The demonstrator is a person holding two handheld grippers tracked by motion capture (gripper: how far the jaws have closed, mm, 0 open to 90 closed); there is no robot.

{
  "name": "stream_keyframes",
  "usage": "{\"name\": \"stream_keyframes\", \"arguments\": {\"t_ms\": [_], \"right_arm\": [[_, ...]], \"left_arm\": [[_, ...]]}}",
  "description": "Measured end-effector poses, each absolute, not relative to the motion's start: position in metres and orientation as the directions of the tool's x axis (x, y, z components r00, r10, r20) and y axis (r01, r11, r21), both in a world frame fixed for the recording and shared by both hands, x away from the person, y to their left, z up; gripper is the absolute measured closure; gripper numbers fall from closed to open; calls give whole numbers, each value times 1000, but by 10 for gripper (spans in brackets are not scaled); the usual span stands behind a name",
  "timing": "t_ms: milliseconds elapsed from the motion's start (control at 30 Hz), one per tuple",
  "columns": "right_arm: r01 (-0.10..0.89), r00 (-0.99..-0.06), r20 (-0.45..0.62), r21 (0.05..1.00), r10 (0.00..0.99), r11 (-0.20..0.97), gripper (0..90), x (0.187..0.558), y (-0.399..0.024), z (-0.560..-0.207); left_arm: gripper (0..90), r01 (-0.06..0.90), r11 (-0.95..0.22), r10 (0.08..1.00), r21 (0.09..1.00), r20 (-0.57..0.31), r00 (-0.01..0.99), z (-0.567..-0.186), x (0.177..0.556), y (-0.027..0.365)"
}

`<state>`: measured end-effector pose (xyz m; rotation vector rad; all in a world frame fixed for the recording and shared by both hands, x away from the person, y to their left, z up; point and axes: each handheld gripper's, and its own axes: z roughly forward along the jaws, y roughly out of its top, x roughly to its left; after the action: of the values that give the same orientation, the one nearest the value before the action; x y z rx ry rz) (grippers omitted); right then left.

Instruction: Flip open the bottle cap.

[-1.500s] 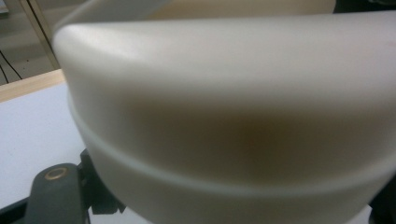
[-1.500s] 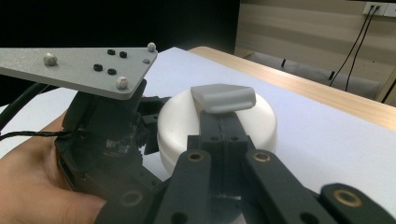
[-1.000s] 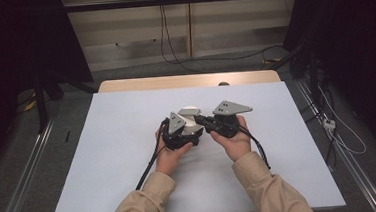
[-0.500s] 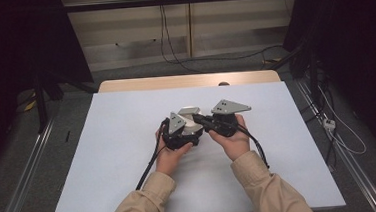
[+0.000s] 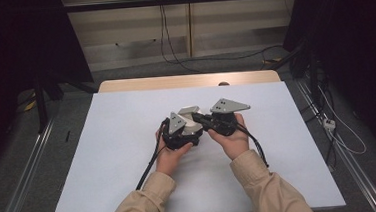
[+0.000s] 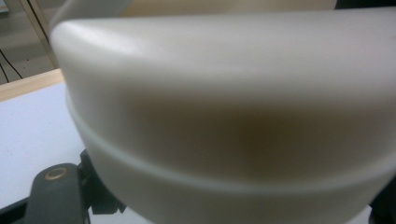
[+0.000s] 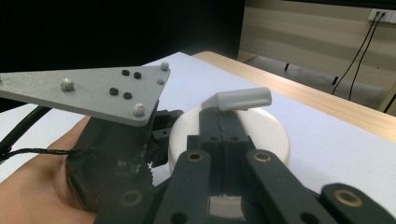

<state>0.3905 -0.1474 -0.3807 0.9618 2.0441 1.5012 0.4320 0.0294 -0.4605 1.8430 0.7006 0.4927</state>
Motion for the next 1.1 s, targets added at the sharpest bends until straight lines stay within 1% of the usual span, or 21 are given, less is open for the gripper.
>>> {"name": "stream_keyframes", "arguments": {"t_ms": [767, 1100], "right_arm": [[263, -672, 34, 945, 740, 195, 896, 397, -140, -372], [266, -680, 42, 945, 732, 192, 896, 402, -137, -369]], "left_arm": [[188, 239, -273, 670, 932, 6, 742, -461, 432, 29], [188, 241, -271, 671, 932, 4, 741, -461, 432, 29]]}}
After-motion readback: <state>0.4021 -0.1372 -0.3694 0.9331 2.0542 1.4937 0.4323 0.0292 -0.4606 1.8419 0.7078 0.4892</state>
